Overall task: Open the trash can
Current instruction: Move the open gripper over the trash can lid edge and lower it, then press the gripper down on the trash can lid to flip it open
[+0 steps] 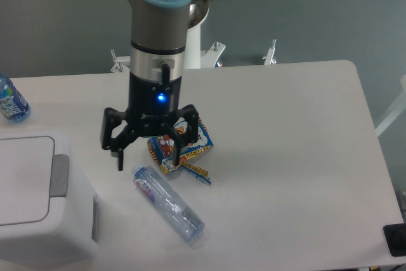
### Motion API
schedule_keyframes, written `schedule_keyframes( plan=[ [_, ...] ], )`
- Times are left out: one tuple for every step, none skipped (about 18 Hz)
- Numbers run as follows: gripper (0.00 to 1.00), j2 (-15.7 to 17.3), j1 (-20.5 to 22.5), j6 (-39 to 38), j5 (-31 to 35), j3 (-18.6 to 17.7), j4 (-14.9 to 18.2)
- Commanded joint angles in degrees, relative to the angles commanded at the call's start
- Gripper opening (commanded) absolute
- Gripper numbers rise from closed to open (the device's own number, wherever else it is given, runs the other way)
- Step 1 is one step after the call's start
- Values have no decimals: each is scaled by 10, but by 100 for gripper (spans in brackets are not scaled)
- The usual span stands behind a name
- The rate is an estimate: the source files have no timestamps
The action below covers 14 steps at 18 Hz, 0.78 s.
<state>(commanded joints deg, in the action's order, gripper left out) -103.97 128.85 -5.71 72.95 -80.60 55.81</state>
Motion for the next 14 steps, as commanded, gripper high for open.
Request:
schedule_keyframes(
  plan=[
    [100,-2,-5,-1,0,-1,-2],
    [100,-4,-8,-1,0,-2,-5],
    [100,-4,-11,-2,0,-2,-9],
    [100,-8,-17,-2,0,-3,-10],
    [100,-11,-23,-2,0,-3,-10],
    [100,-12,-25,-2,0,-3,-11],
    [100,-12,-27,-2,0,-3,-11],
    [100,-12,-28,-2,0,-3,-11],
    [100,-13,-29,-1,0,-3,-11],
    [100,-13,-30,-1,0,-3,-11],
    [100,-14,-34,-1,0,-4,-11],
    [100,-15,-35,-1,0,-4,-11],
    [100,-15,-36,-1,0,-4,-11],
    [100,-15,-36,-1,0,-4,-11]
  ],
)
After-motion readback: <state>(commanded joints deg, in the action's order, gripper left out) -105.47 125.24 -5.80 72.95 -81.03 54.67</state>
